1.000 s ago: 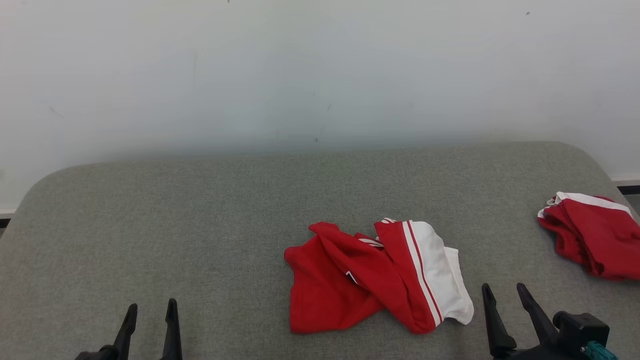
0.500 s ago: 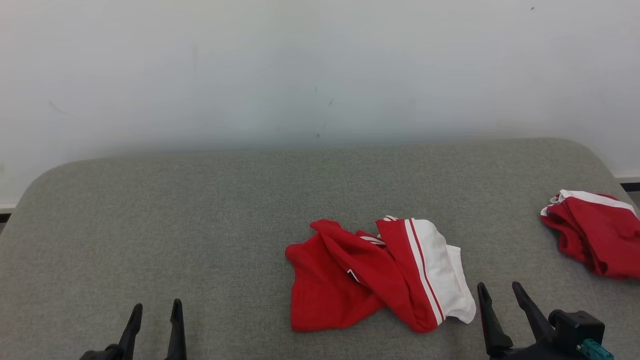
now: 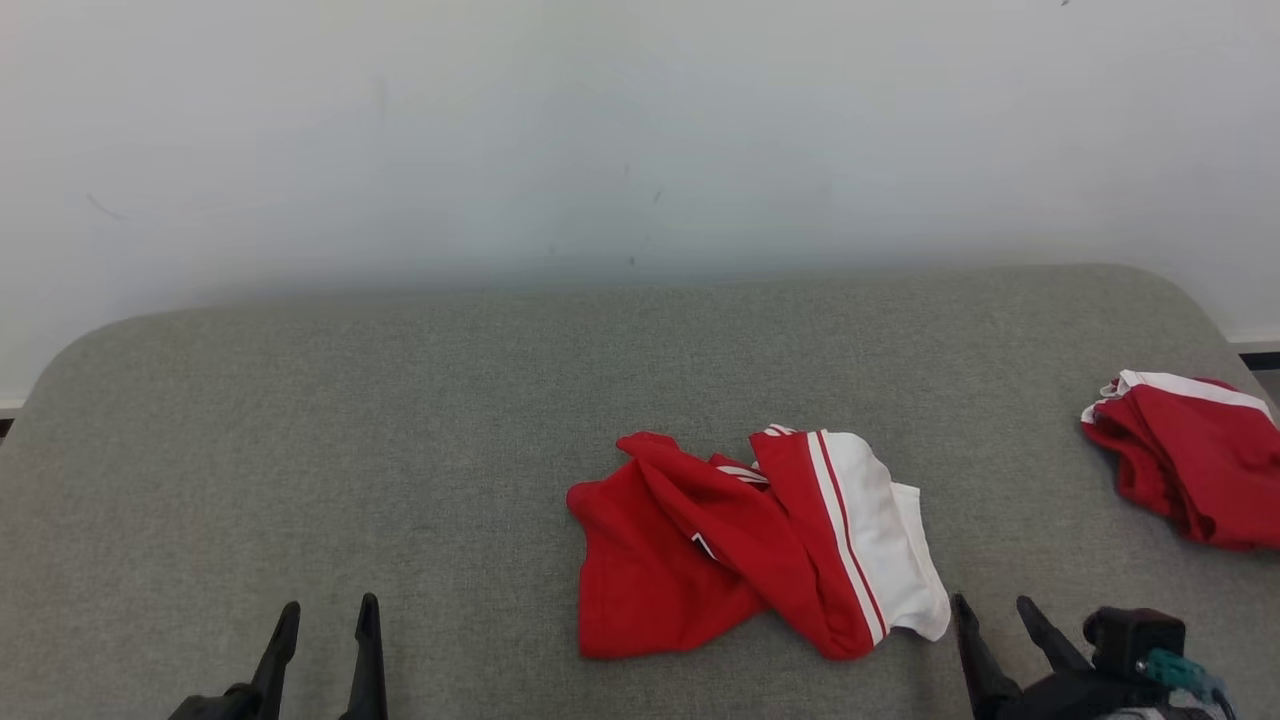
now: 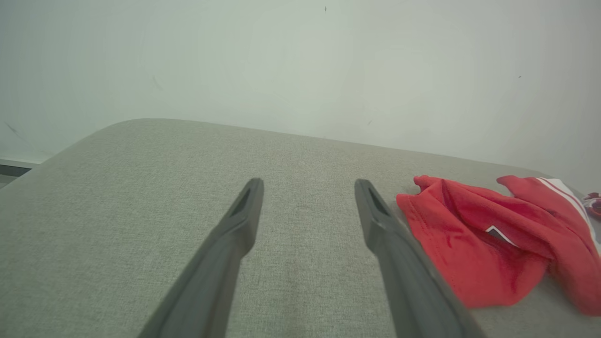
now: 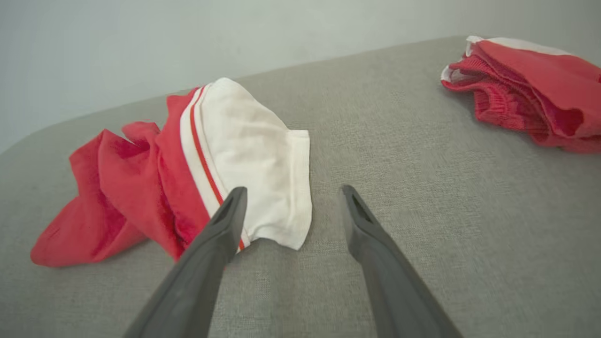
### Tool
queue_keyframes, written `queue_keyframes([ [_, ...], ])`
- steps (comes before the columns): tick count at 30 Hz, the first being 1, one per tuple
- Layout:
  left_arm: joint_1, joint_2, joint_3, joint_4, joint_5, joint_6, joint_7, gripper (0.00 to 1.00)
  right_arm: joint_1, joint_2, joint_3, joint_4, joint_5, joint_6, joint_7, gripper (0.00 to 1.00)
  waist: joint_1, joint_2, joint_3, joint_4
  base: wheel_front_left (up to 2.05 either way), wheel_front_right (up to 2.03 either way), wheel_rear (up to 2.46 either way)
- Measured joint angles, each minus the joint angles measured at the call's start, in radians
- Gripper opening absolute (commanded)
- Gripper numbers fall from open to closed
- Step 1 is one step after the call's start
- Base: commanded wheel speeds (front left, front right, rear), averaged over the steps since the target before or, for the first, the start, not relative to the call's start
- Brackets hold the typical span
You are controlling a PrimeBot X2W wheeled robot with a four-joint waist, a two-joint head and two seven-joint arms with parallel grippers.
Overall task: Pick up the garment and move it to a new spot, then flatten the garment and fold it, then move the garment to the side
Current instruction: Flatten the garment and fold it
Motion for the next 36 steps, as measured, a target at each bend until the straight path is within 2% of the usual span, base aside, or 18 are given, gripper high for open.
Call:
queue_keyframes([
  [4, -0.006, 0.000, -0.012, -0.007, -0.003, 0.000, 0.000, 1.00, -0.082, -0.001, -0.012, 0.083, 0.024, 0.000, 0.154, 1.00, 0.0000, 0.0000, 0.010, 0.003, 0.00, 0.00, 0.00],
  [8, -0.014, 0.000, -0.025, -0.011, -0.003, 0.000, 0.000, 1.00, -0.171, 0.002, -0.041, 0.184, 0.030, 0.000, 0.242, 1.00, 0.0000, 0.0000, 0.022, 0.017, 0.00, 0.00, 0.00],
  [15, -0.037, 0.000, -0.052, -0.027, -0.003, -0.001, 0.000, 1.00, -0.280, -0.007, -0.060, 0.362, 0.002, 0.000, 0.303, 1.00, 0.0000, 0.0000, 0.057, 0.055, 0.00, 0.00, 0.00],
  [20, -0.068, -0.001, -0.063, -0.036, -0.002, -0.001, 0.000, 1.00, -0.338, -0.016, -0.035, 0.450, -0.014, 0.000, 0.333, 1.00, 0.0001, 0.0000, 0.100, 0.080, 0.00, 0.00, 0.00],
  [21, -0.071, 0.000, -0.063, -0.037, -0.002, 0.000, 0.000, 1.00, -0.348, -0.018, -0.027, 0.459, -0.011, 0.000, 0.337, 0.92, 0.0000, -0.0001, 0.108, 0.085, 0.00, 0.00, 0.00],
  [22, -0.073, 0.000, -0.063, -0.037, -0.002, 0.000, 0.000, 1.00, -0.354, -0.020, -0.021, 0.465, -0.007, -0.003, 0.334, 0.37, 0.0000, -0.0001, 0.114, 0.090, 0.00, 0.00, 0.00],
  [23, -0.073, -0.001, -0.063, -0.037, -0.002, 0.000, 0.000, 1.00, -0.358, -0.022, -0.014, 0.468, -0.004, -0.003, 0.326, 0.23, 0.0000, -0.0001, 0.120, 0.095, 0.00, 0.00, 0.00],
  [24, -0.074, -0.001, -0.063, -0.037, -0.002, 0.001, 0.000, 1.00, -0.360, -0.025, -0.006, 0.470, -0.004, -0.003, 0.316, 0.00, 0.0000, -0.0001, 0.125, 0.099, 0.00, 0.00, 0.00],
  [32, -0.067, 0.000, -0.055, -0.032, -0.003, 0.010, 0.000, 1.00, -0.356, -0.033, 0.043, 0.454, -0.022, -0.003, 0.256, 0.00, 0.0001, 0.0000, 0.110, 0.099, 0.00, 0.00, 0.00],
  [36, -0.060, 0.000, -0.051, -0.033, -0.010, 0.011, 0.000, 1.00, -0.372, -0.021, 0.088, 0.336, 0.024, -0.003, 0.268, 0.00, 0.0000, 0.0000, 0.084, 0.088, 0.00, 0.00, 0.00],
])
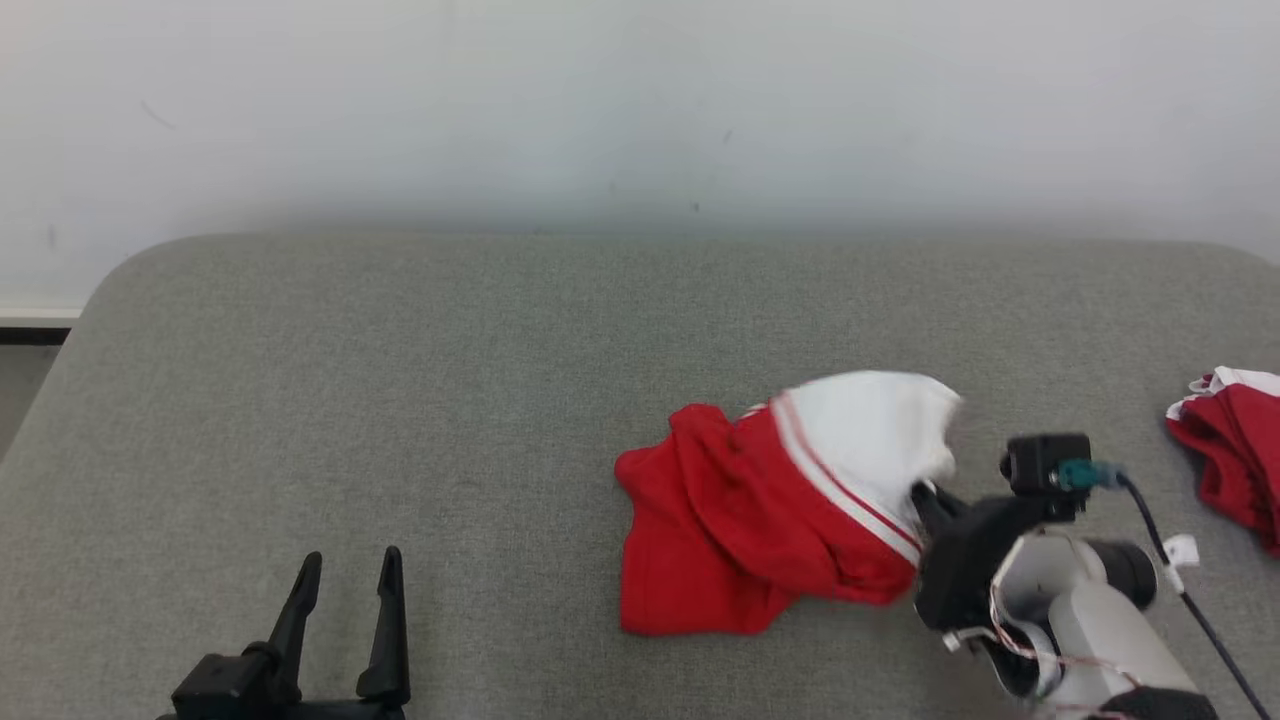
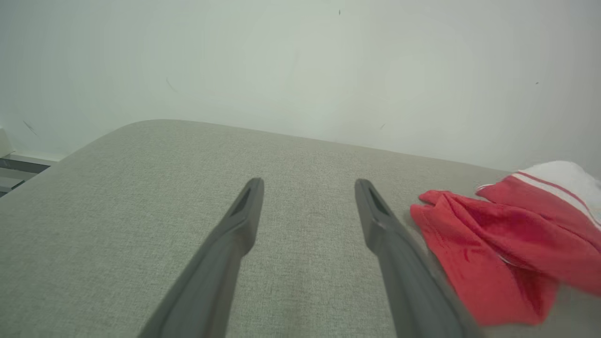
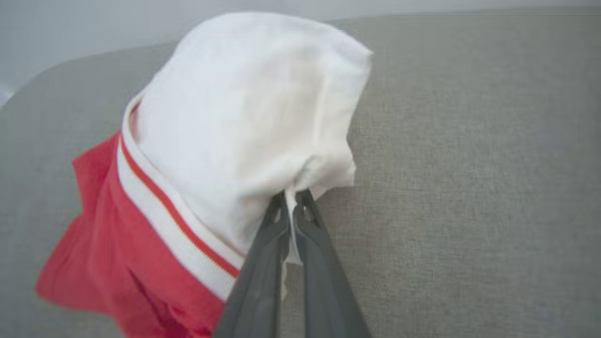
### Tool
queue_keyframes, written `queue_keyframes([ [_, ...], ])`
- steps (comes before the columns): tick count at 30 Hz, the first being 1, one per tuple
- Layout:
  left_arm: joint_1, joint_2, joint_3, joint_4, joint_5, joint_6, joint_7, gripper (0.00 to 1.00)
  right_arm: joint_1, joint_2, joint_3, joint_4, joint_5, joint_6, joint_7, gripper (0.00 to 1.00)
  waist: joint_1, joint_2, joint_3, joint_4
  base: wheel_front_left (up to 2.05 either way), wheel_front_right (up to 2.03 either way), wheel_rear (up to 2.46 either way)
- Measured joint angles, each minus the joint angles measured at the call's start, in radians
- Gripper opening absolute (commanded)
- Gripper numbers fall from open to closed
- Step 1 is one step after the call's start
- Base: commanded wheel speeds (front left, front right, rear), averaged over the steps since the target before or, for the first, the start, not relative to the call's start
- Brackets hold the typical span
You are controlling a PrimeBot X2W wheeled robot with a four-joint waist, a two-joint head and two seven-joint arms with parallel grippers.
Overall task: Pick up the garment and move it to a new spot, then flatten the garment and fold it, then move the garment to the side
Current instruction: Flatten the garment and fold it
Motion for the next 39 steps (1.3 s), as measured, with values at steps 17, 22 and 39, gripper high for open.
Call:
queue_keyframes([
  [17, 0.005, 0.000, -0.009, -0.006, -0.007, 0.003, 0.000, 1.00, -0.494, 0.086, 0.223, -0.185, 0.322, 0.000, -0.002, 0.00, -0.0001, 0.0000, -0.026, -0.013, 0.00, 0.00, 0.00],
  [22, 0.005, 0.000, -0.010, -0.006, -0.006, 0.003, 0.000, 1.00, -0.655, 0.087, 0.235, -0.159, 0.508, 0.000, -0.164, 0.00, -0.0001, 0.0000, -0.019, 0.003, 0.00, 0.00, 0.00],
  [39, 0.012, 0.000, -0.010, -0.014, -0.010, 0.012, 0.000, 1.00, -0.511, -0.044, 0.134, 0.197, 0.349, 0.001, -0.328, 0.00, -0.0001, 0.0000, -0.017, -0.020, 0.00, 0.00, 0.00],
])
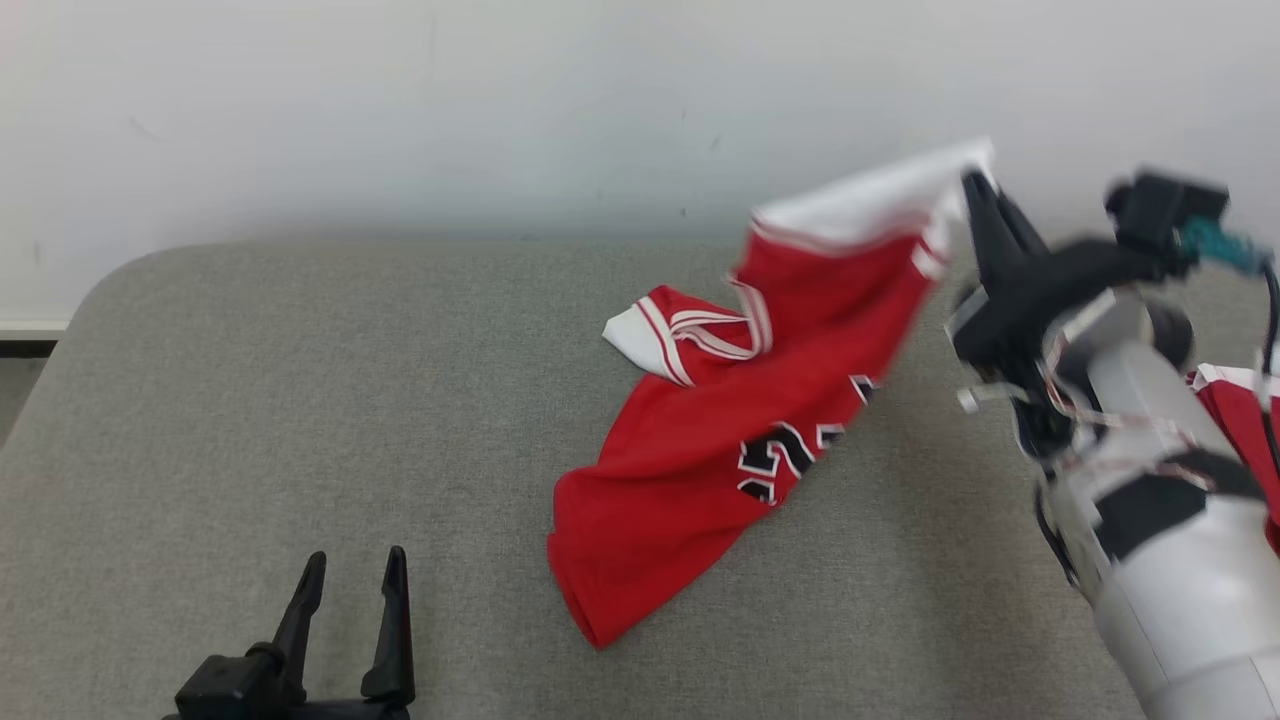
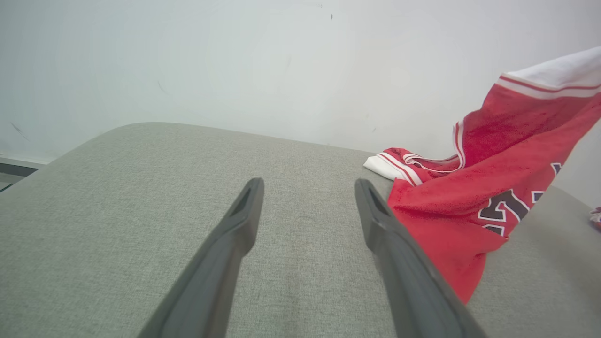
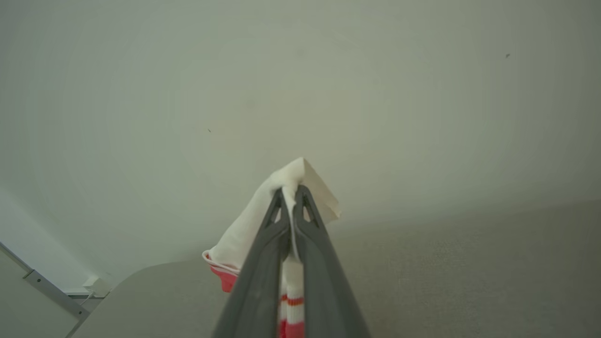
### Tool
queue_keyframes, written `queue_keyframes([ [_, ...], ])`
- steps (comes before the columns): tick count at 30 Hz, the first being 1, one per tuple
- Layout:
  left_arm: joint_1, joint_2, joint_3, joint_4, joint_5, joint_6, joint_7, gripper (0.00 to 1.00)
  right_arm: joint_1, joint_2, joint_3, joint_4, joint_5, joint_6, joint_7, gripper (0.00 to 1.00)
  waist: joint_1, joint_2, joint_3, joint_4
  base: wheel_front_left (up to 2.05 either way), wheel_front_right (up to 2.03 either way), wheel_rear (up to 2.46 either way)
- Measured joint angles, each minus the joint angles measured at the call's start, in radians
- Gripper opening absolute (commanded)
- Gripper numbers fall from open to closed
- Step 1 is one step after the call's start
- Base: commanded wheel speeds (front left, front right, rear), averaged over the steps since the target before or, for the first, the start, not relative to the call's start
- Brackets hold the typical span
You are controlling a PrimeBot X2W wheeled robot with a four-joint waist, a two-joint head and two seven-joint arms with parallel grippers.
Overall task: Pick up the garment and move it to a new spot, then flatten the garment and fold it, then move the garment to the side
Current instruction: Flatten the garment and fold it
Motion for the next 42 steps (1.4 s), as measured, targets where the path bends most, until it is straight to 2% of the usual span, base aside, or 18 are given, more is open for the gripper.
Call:
queue_keyframes([
  [4, 0.002, 0.000, 0.002, -0.001, 0.000, 0.000, 0.000, 1.00, 0.133, -0.045, -0.053, 0.022, -0.017, 0.000, -0.001, 0.00, 0.0000, 0.0000, -0.006, -0.007, 0.00, 0.00, 0.00],
  [11, 0.021, 0.000, 0.003, 0.000, 0.000, 0.000, 0.000, 1.00, 0.317, -0.070, -0.197, 0.030, -0.062, 0.000, -0.006, 0.00, 0.0000, 0.0000, -0.018, -0.028, 0.00, 0.00, 0.00],
  [17, 0.021, 0.000, -0.005, 0.001, 0.001, -0.001, 0.000, 1.00, 0.436, -0.027, -0.347, 0.038, -0.093, 0.000, 0.008, 0.00, -0.0001, 0.0000, -0.023, -0.036, 0.00, 0.00, 0.00],
  [24, 0.021, 0.000, -0.008, 0.007, 0.004, -0.005, 0.000, 1.00, 0.553, 0.053, -0.453, 0.005, -0.166, 0.000, 0.086, 0.00, 0.0000, 0.0000, -0.027, -0.034, 0.00, 0.00, 0.00],
  [25, 0.021, 0.000, -0.007, 0.008, 0.005, -0.005, 0.000, 1.00, 0.567, 0.062, -0.461, -0.007, -0.182, 0.000, 0.099, 0.14, -0.0001, 0.0000, -0.027, -0.033, 0.00, 0.00, 0.00],
  [26, 0.021, 0.000, -0.006, 0.008, 0.006, -0.005, 0.000, 1.00, 0.581, 0.068, -0.469, -0.023, -0.202, 0.000, 0.109, 0.61, -0.0001, 0.0000, -0.027, -0.033, 0.00, 0.00, 0.00],
  [27, 0.021, 0.000, -0.004, 0.009, 0.009, -0.006, 0.000, 1.00, 0.594, 0.072, -0.480, -0.043, -0.224, 0.000, 0.116, 1.00, 0.0000, 0.0000, -0.028, -0.033, 0.00, 0.00, 0.00],
  [30, 0.020, 0.000, 0.000, 0.010, 0.010, -0.006, 0.000, 1.00, 0.633, 0.082, -0.506, -0.132, -0.300, 0.000, 0.132, 1.00, 0.0000, 0.0000, -0.027, -0.033, 0.00, 0.00, 0.00],
  [35, 0.020, 0.000, 0.008, 0.011, 0.012, -0.009, 0.000, 1.00, 0.713, 0.109, -0.504, -0.362, -0.427, 0.000, 0.131, 1.00, 0.0000, 0.0000, -0.030, -0.036, 0.00, 0.00, 0.00],
  [39, 0.019, 0.000, 0.012, 0.013, 0.012, -0.009, 0.000, 1.00, 0.790, 0.117, -0.457, -0.558, -0.500, 0.000, 0.050, 1.00, -0.0001, 0.0000, -0.030, -0.041, 0.00, 0.00, 0.00],
  [42, 0.019, 0.000, 0.015, 0.016, 0.015, -0.010, 0.000, 1.00, 0.838, 0.122, -0.407, -0.646, -0.522, 0.000, -0.015, 1.00, 0.0000, -0.0001, -0.031, -0.044, 0.00, 0.00, 0.00],
])
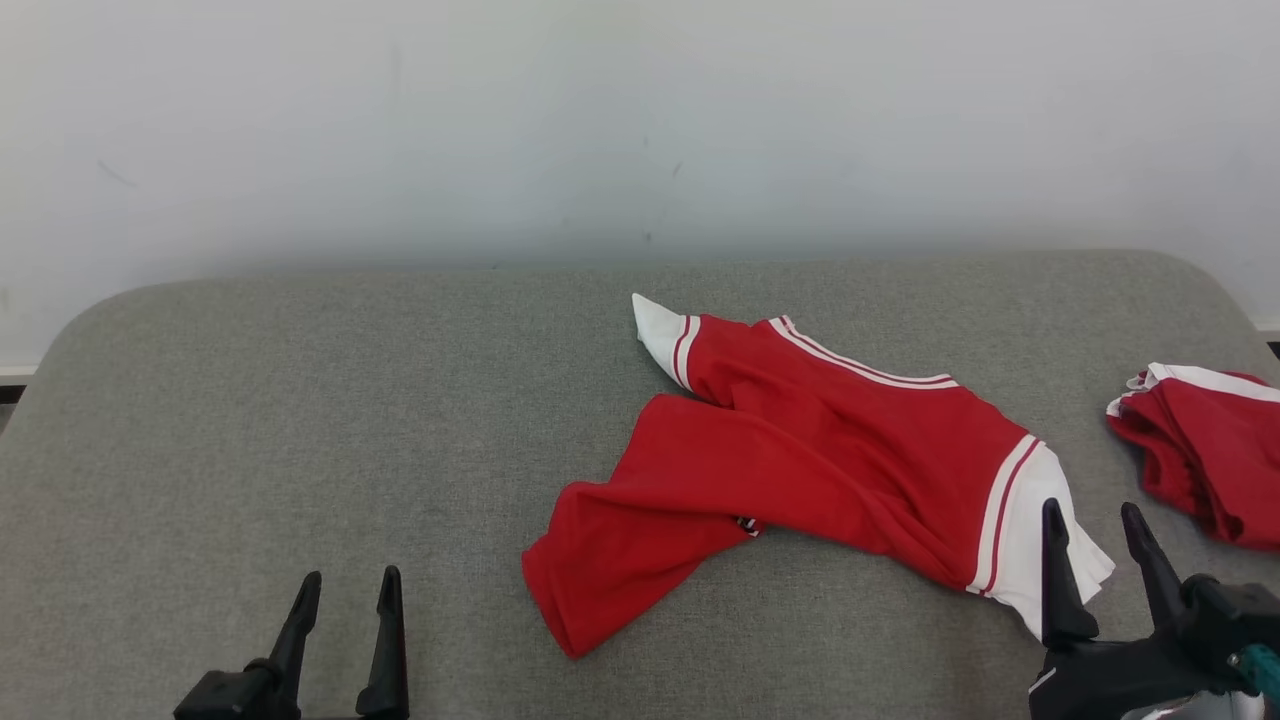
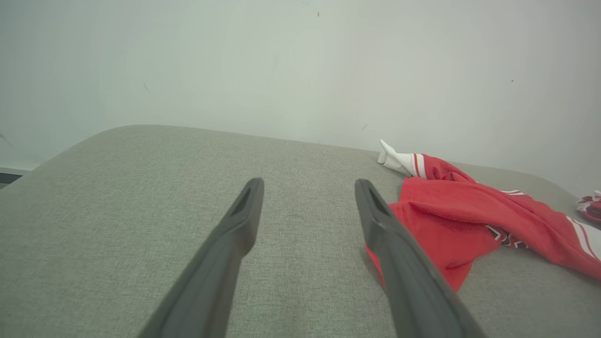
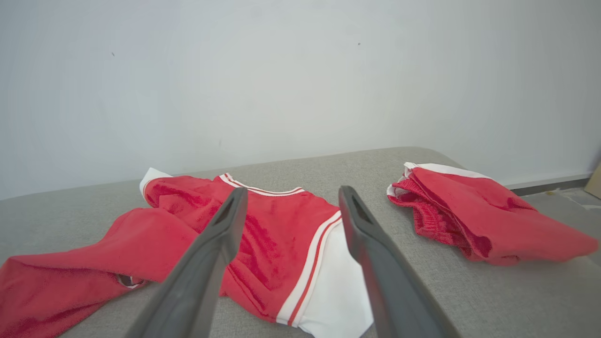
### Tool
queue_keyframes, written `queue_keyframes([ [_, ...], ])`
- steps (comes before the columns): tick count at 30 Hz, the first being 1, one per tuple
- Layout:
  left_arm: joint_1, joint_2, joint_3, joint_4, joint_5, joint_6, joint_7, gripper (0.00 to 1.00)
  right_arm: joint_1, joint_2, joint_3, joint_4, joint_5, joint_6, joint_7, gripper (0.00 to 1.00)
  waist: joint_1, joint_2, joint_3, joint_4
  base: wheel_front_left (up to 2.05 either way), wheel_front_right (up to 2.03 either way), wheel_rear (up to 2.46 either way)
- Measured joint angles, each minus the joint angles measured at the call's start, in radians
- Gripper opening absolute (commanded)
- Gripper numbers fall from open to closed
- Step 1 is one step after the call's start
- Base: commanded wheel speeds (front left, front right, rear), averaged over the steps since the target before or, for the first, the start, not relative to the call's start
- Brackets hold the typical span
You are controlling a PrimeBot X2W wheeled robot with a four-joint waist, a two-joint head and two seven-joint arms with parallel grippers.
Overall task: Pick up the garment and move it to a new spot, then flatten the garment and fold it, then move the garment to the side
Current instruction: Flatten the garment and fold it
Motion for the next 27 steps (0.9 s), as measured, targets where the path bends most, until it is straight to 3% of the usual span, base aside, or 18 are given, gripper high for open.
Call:
queue_keyframes([
  [6, 0.000, 0.000, 0.001, 0.007, 0.004, -0.003, 0.000, 1.00, 0.070, -0.005, 0.107, -0.067, -0.039, 0.000, -0.107, 1.00, -0.0001, 0.0000, -0.009, -0.005, 0.00, 0.00, 0.00],
  [20, 0.002, 0.000, 0.002, 0.025, -0.002, -0.004, 0.000, 1.00, 0.103, -0.016, 0.215, -0.032, -0.040, 0.000, -0.144, 1.00, -0.0001, 0.0000, -0.029, -0.027, 0.00, 0.00, 0.00],
  [27, -0.122, 0.000, -0.113, 0.175, -0.076, -0.040, 0.053, 1.00, 0.093, -0.021, 0.224, -0.028, -0.023, 0.000, -0.127, 1.00, 0.0000, 0.0000, -0.013, -0.043, 0.00, 0.00, 0.00],
])
